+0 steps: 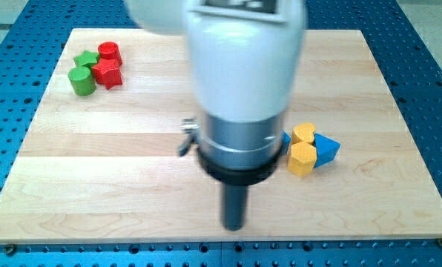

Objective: Push the heart towards the top center of the board

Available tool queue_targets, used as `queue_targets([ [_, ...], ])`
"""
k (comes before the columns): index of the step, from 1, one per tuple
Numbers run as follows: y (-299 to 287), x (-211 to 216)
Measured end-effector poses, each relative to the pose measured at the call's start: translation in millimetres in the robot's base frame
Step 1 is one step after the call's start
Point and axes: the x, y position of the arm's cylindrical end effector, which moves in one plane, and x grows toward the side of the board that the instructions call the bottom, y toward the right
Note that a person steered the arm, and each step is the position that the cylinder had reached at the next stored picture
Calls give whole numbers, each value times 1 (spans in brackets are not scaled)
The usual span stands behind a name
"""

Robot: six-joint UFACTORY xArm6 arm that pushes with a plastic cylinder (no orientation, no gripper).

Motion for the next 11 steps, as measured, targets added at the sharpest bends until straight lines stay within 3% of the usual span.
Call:
queue_targets([
  [3, 61, -77],
  [4, 77, -56],
  [7, 119, -148],
  [8, 86, -196],
  [9, -13, -261],
  [10, -71, -270],
  [11, -57, -282],
])
